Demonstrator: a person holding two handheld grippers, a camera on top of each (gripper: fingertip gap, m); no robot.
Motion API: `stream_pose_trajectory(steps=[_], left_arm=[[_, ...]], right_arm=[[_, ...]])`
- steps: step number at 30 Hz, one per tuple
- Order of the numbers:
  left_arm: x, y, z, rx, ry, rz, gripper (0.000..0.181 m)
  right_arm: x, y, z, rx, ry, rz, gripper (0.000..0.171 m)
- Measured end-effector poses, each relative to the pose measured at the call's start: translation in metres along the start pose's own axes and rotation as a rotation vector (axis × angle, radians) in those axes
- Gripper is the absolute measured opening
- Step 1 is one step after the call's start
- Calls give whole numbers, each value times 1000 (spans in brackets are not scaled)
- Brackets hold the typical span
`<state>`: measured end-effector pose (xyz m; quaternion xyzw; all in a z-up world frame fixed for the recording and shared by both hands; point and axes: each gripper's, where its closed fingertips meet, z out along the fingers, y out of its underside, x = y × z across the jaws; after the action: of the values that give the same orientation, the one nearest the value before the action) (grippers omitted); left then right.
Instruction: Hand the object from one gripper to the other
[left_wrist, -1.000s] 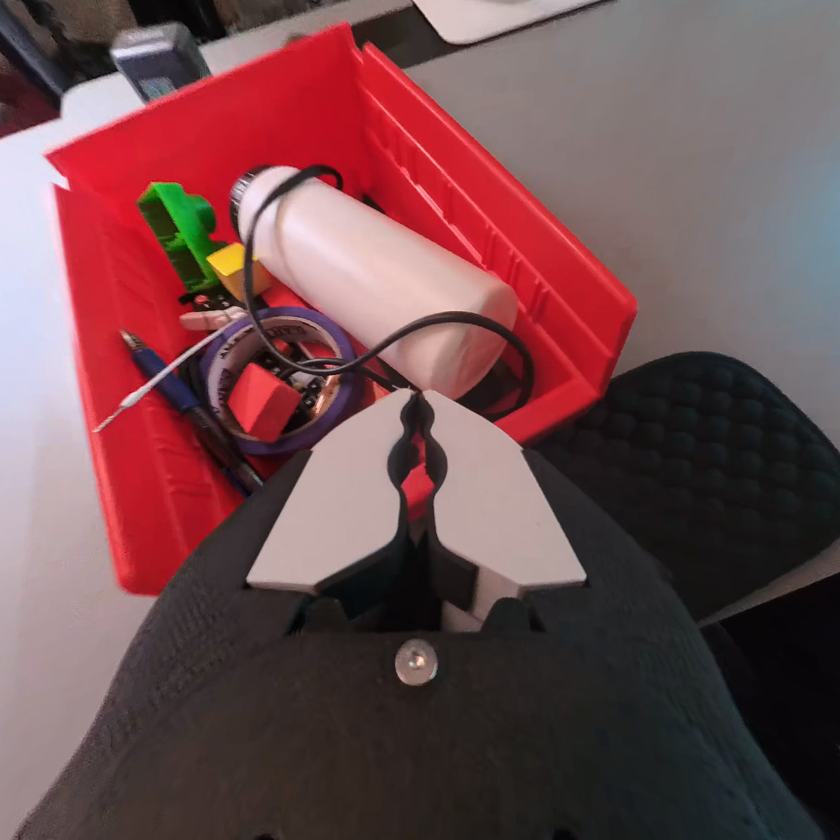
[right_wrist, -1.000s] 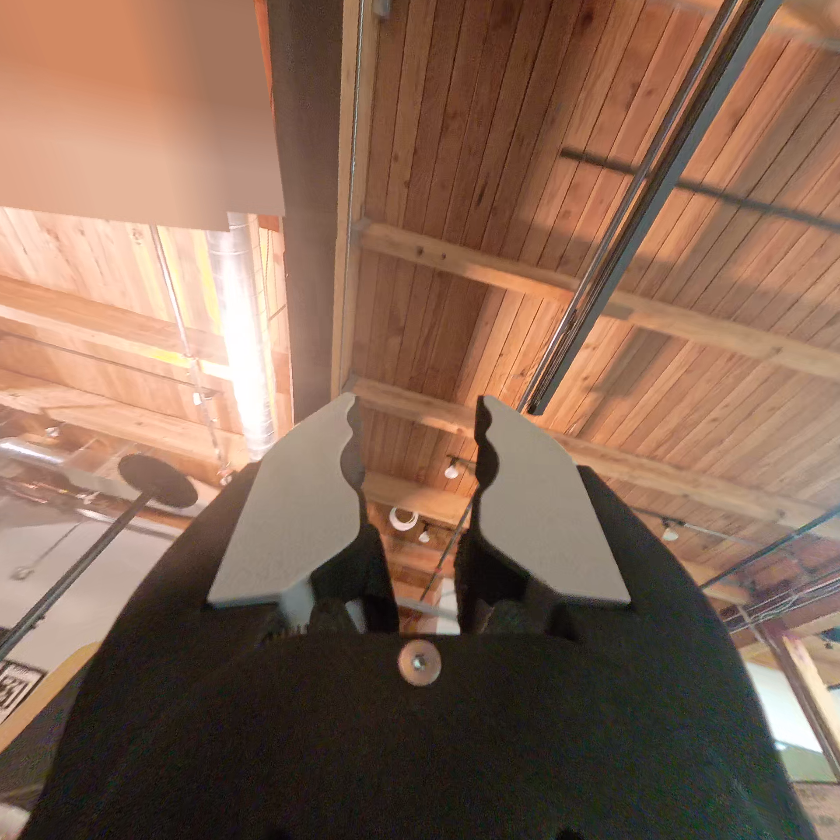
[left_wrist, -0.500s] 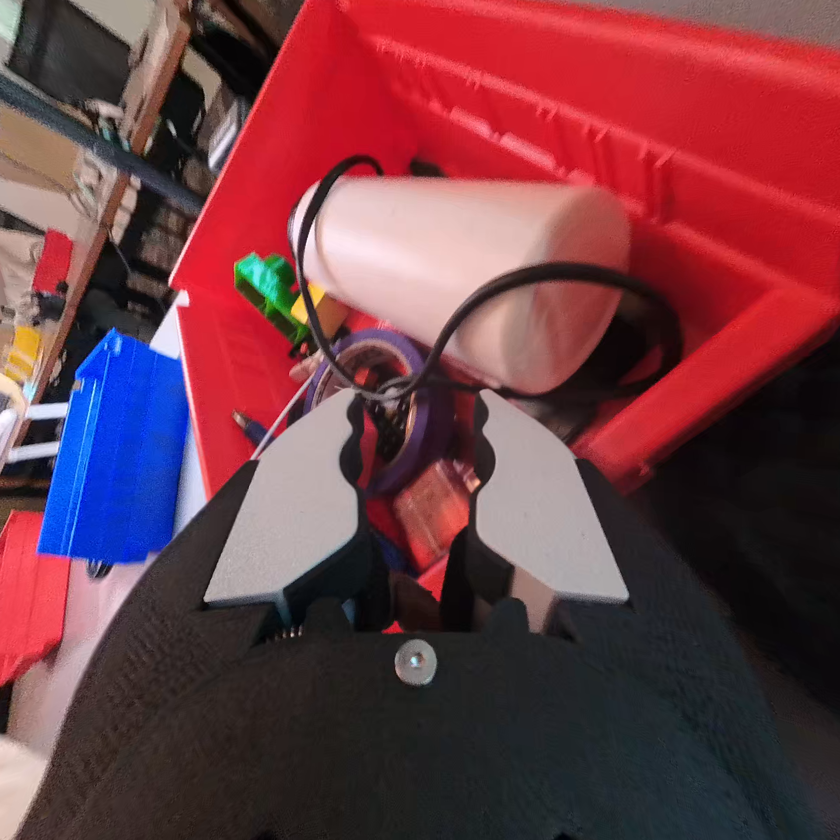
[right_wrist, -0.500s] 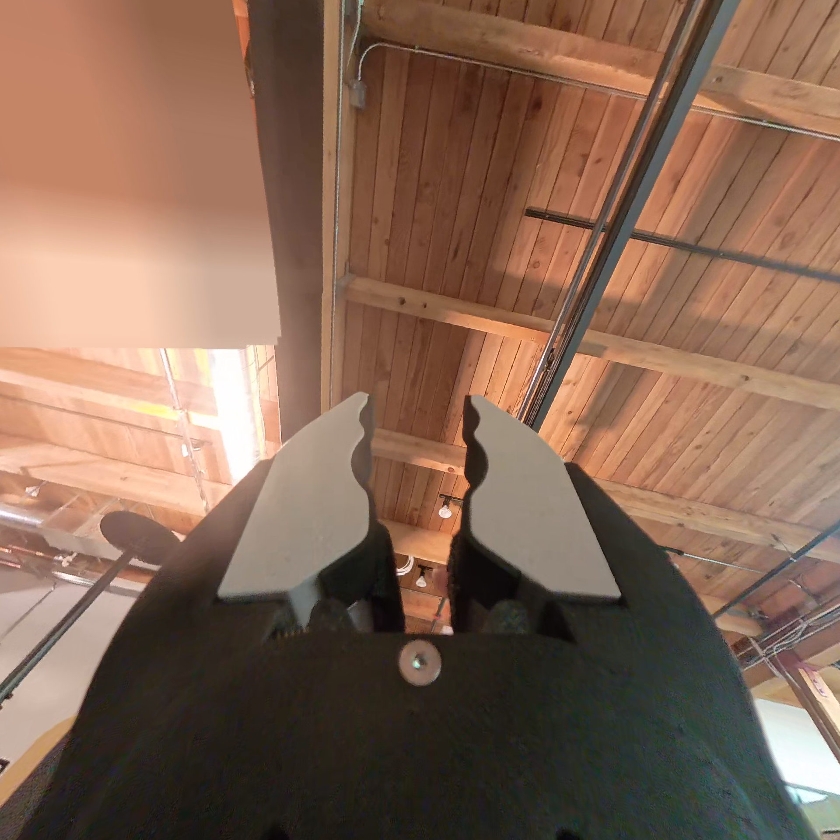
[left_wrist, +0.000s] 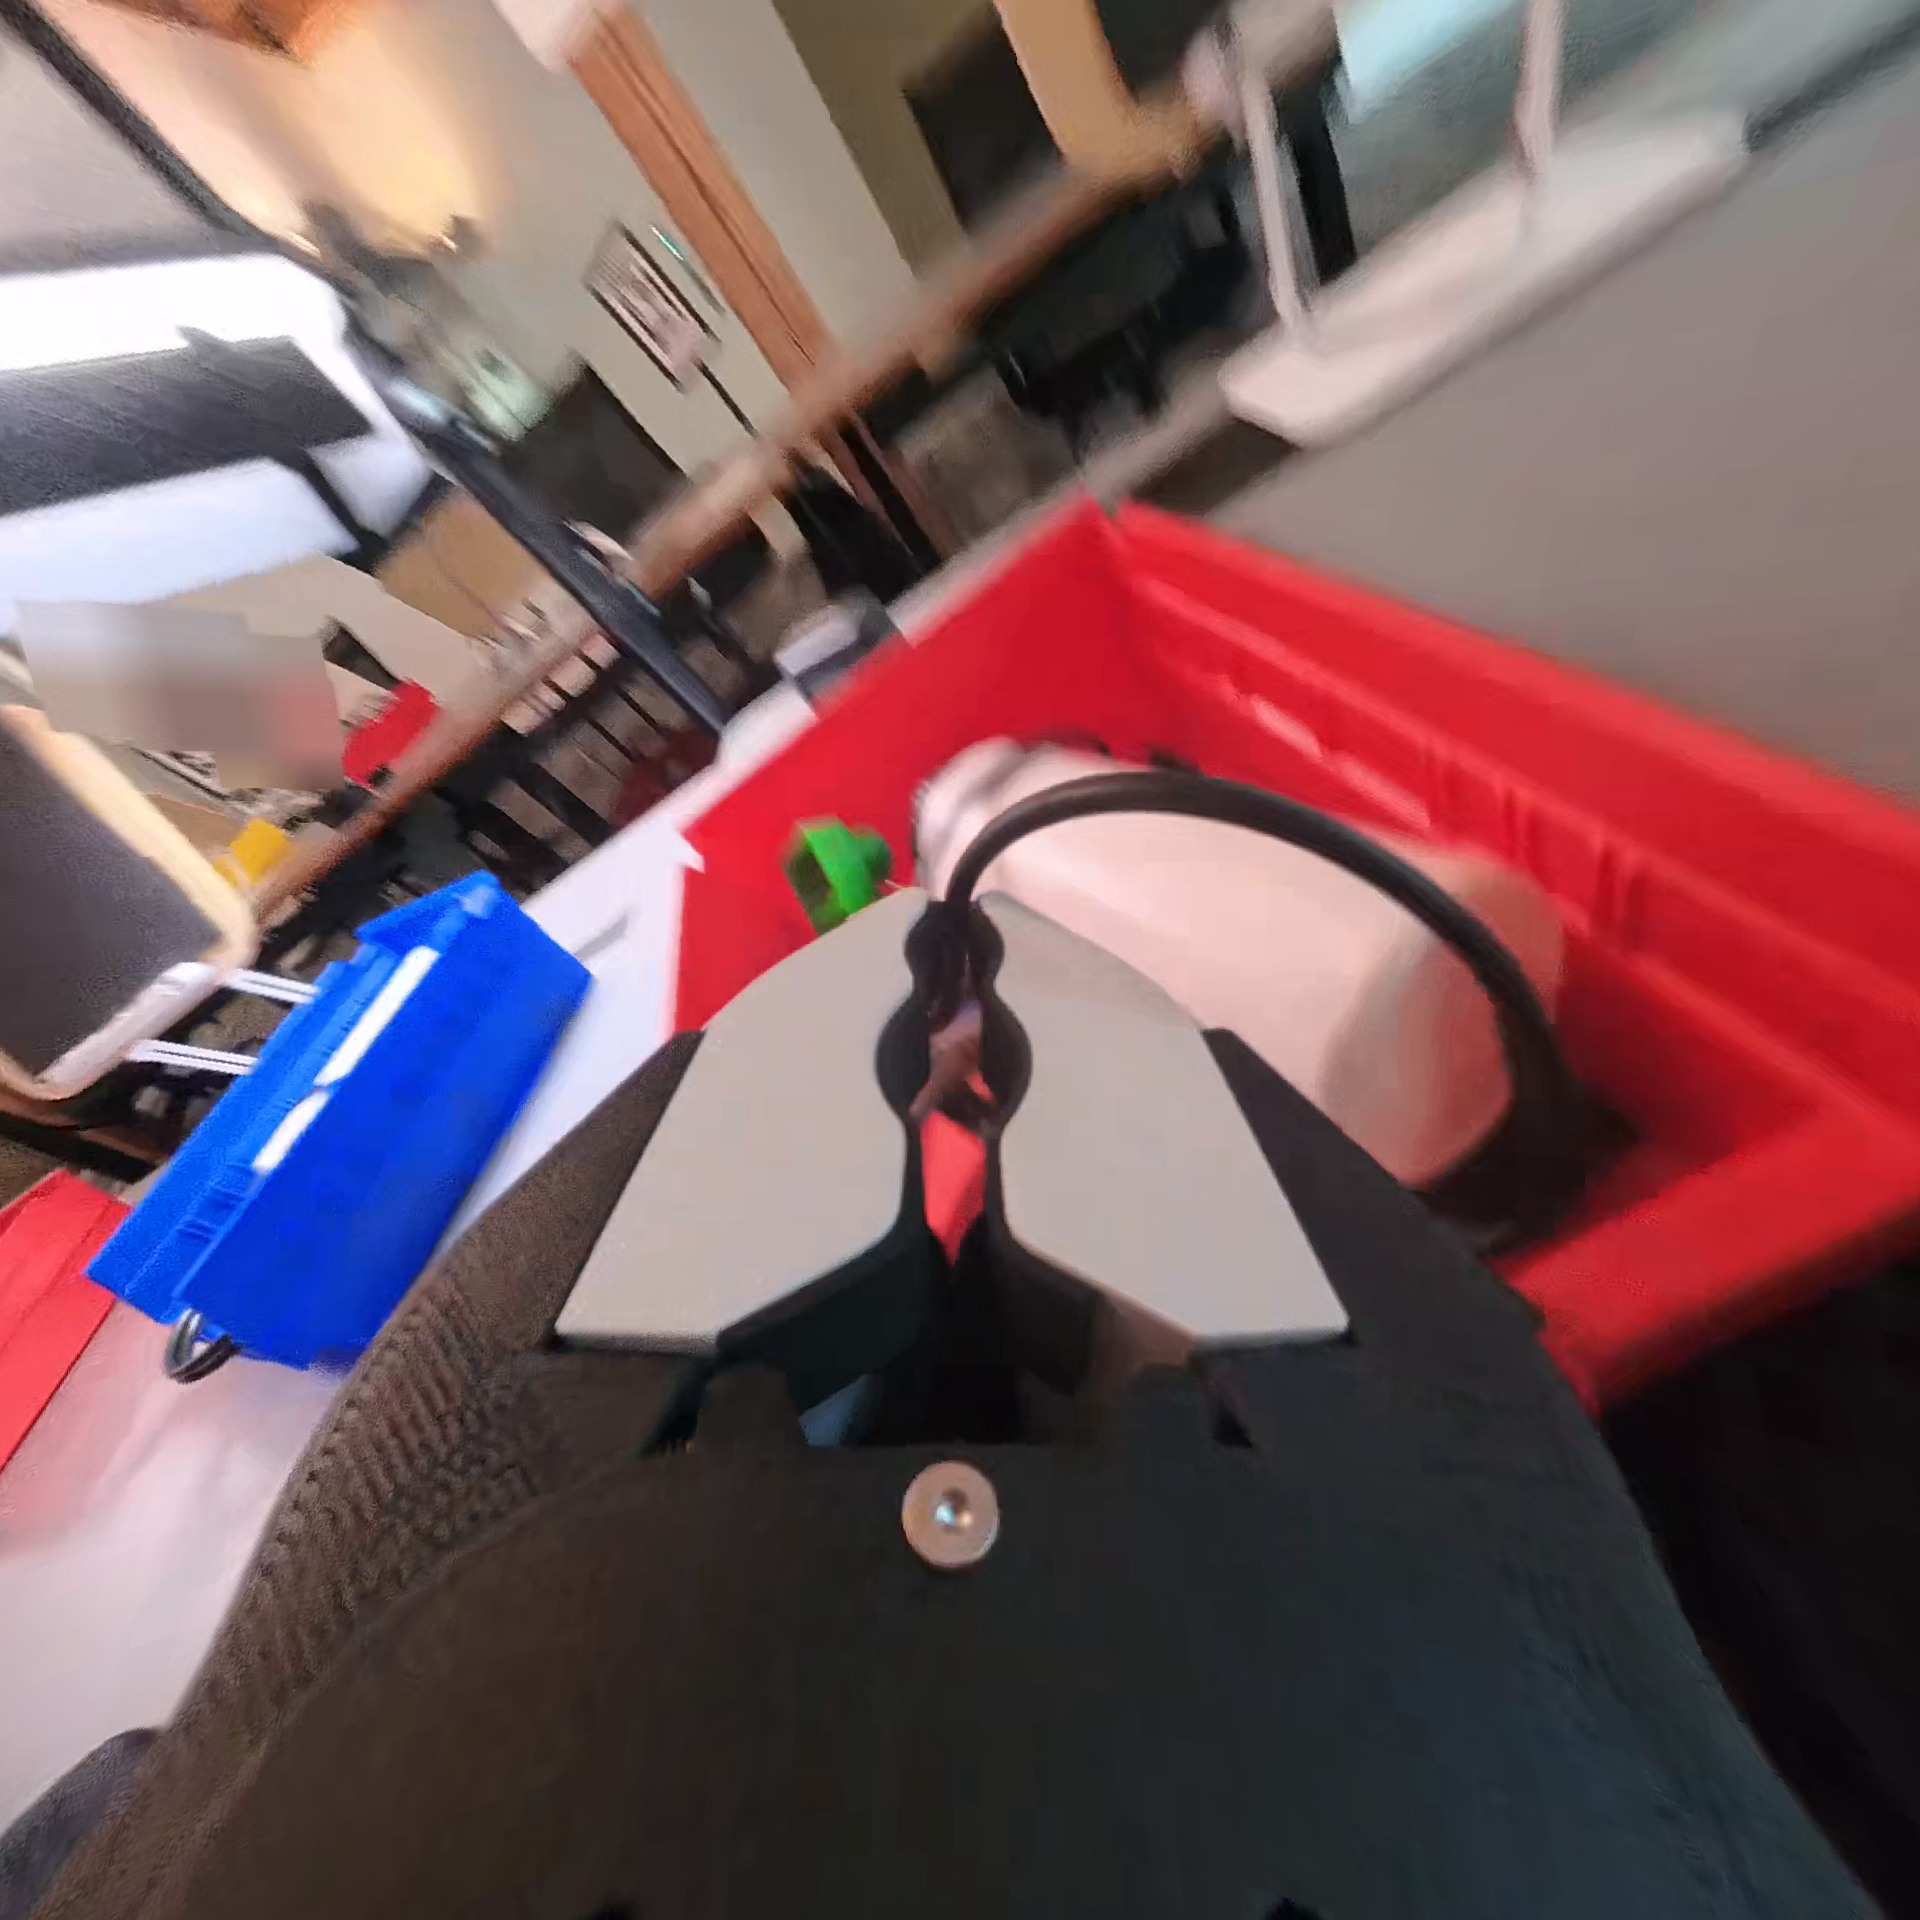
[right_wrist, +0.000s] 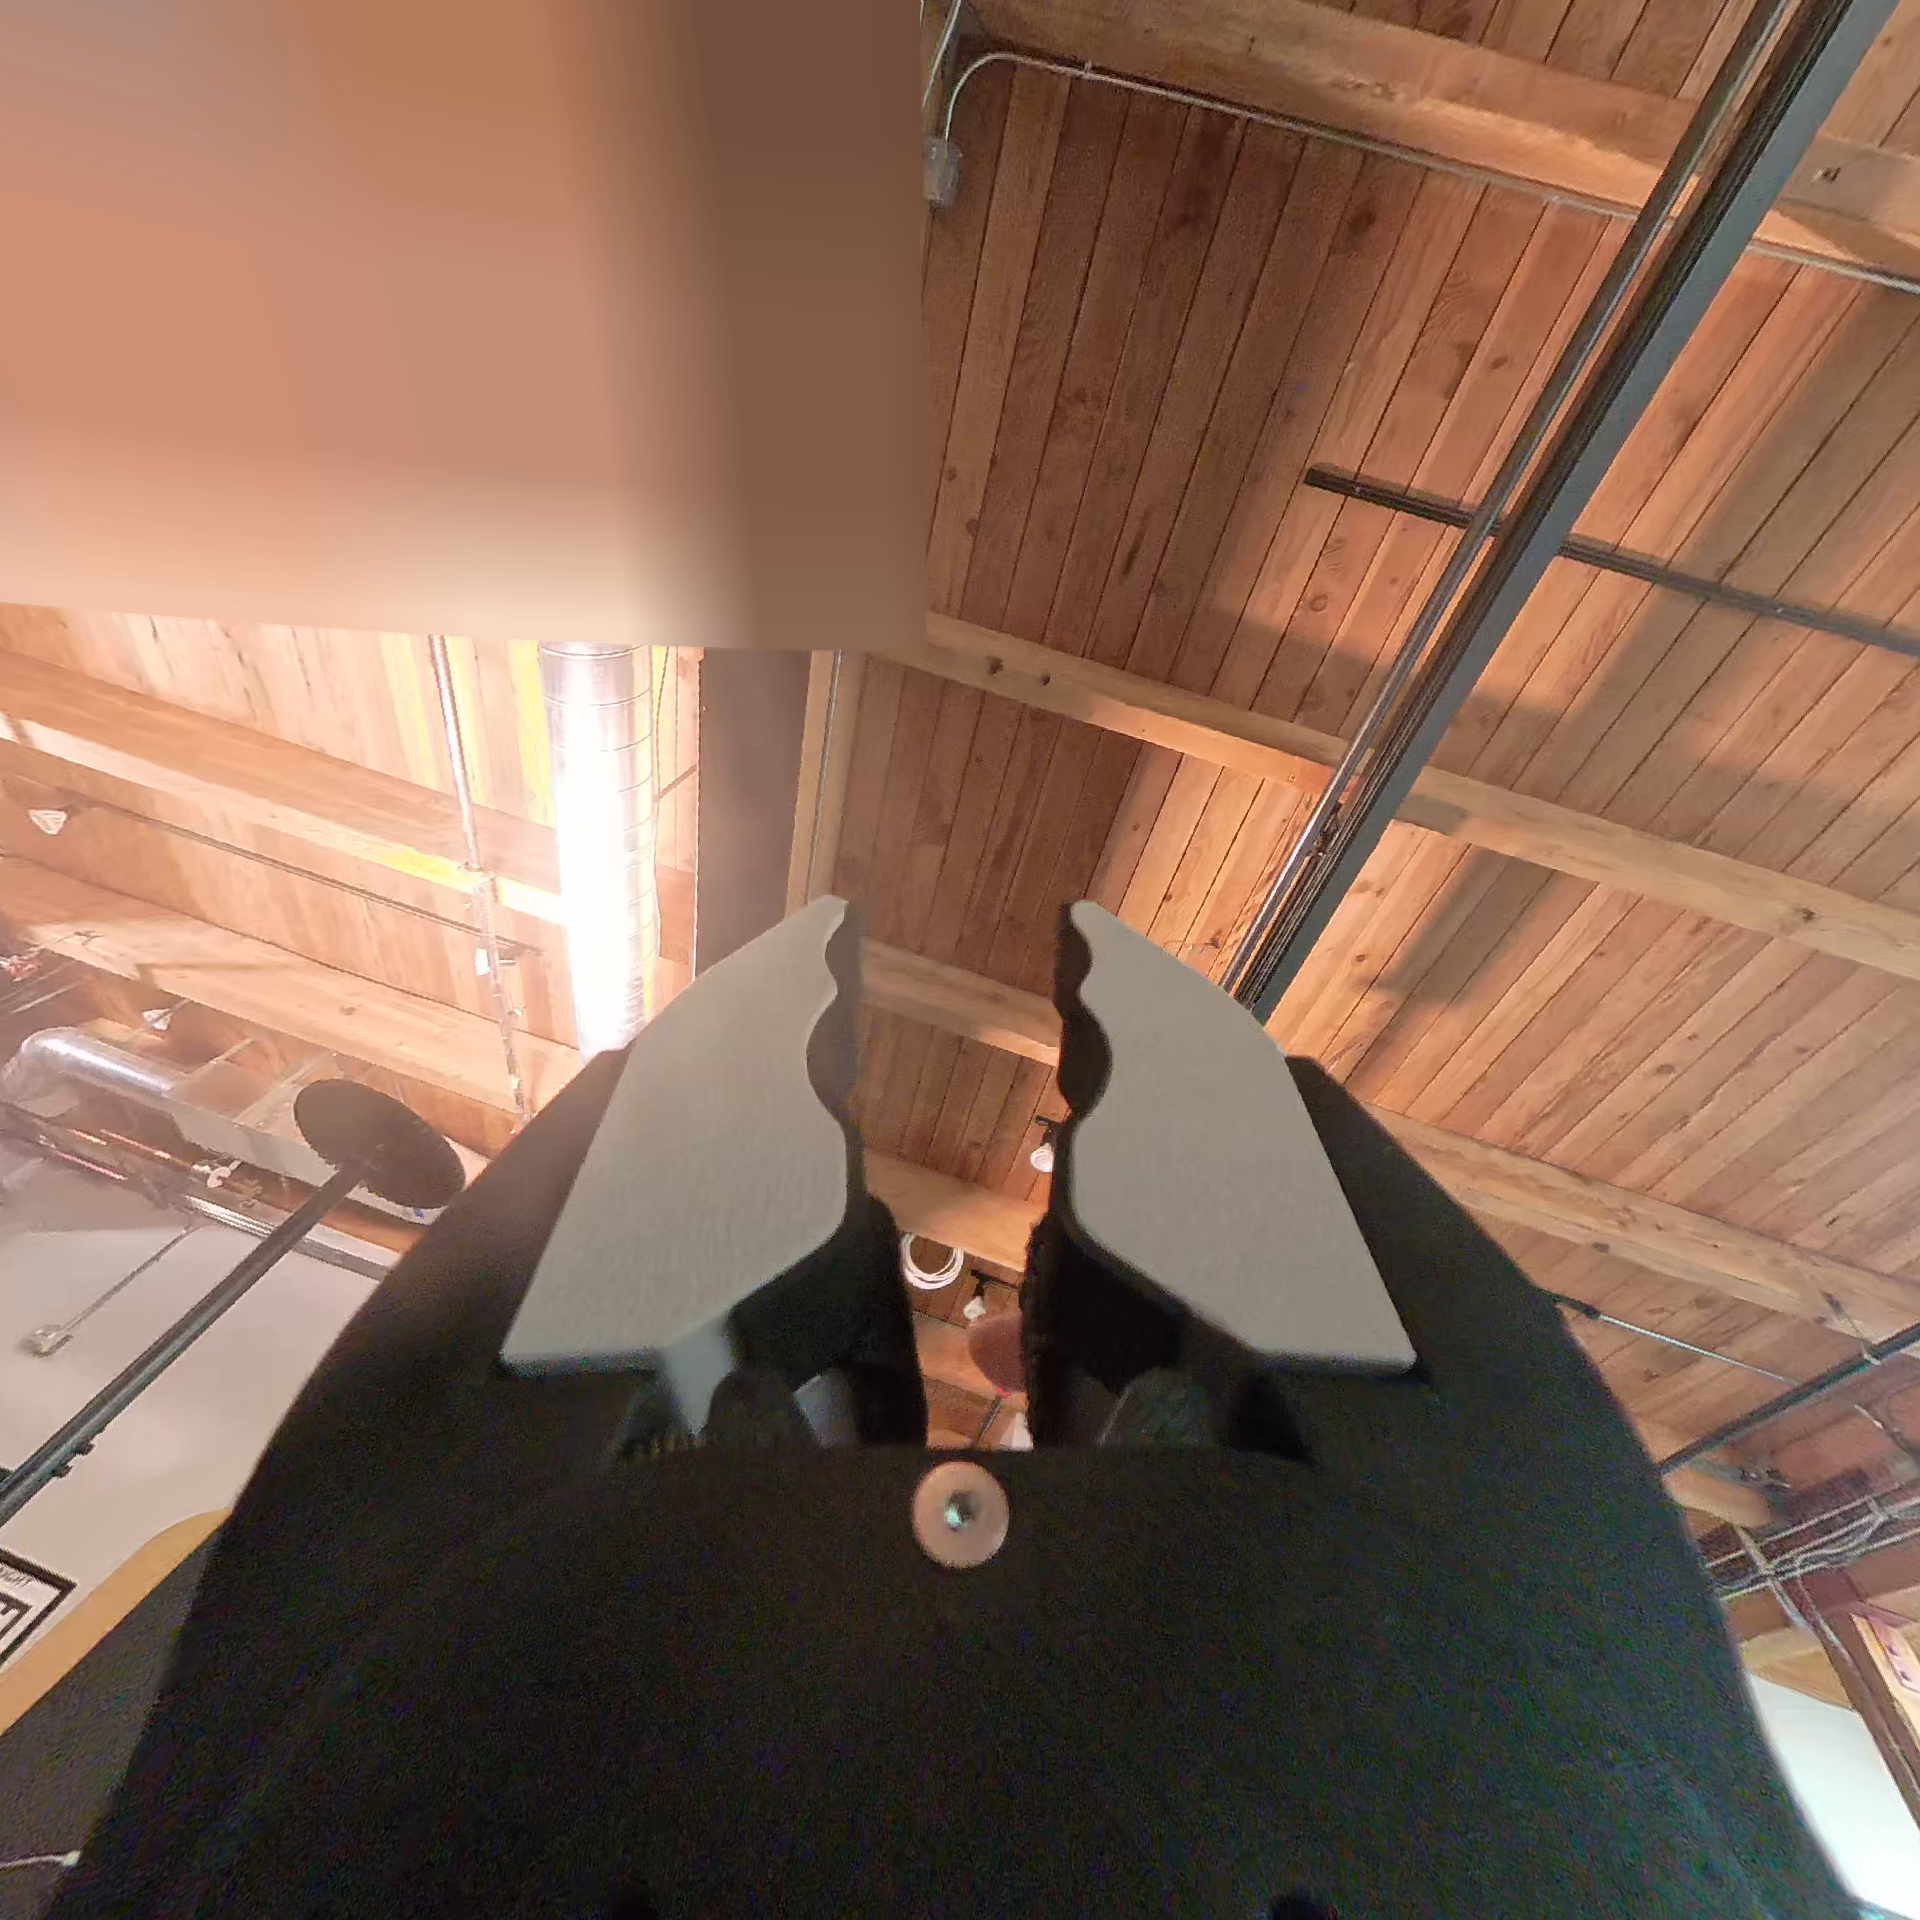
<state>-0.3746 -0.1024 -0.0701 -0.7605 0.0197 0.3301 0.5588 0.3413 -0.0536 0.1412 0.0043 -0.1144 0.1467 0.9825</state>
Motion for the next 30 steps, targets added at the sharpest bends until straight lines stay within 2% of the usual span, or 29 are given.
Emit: stream_pose_trajectory(steps=[2, 6, 14, 18, 22, 26, 28, 30], left_arm=[[-16, -34, -15, 182, -88, -91, 3], [-15, -100, -56, 521, -44, -247, 3], [19, -190, -134, 867, 35, -288, 3], [52, -221, -162, 983, 169, -328, 3], [95, -246, -183, 1054, 330, -339, 3], [136, -259, -188, 1034, 380, -278, 3], [157, -265, -189, 1029, 397, -253, 4], [184, -272, -197, 1053, 486, -264, 3]], right_arm=[[-2, 2, 0, -2, -5, 12, 35], [-11, 1, 3, 1, -32, 1, 34], [-42, 12, 7, -44, -156, -70, 35], [-66, 20, 9, -89, -244, -83, 34], [-91, 25, 13, -139, -315, 73, 34], [-140, 35, 12, -276, -449, 409, 34], [-180, 35, 4, -376, -590, 617, 39], [-224, 25, -12, -432, -795, 778, 50]])
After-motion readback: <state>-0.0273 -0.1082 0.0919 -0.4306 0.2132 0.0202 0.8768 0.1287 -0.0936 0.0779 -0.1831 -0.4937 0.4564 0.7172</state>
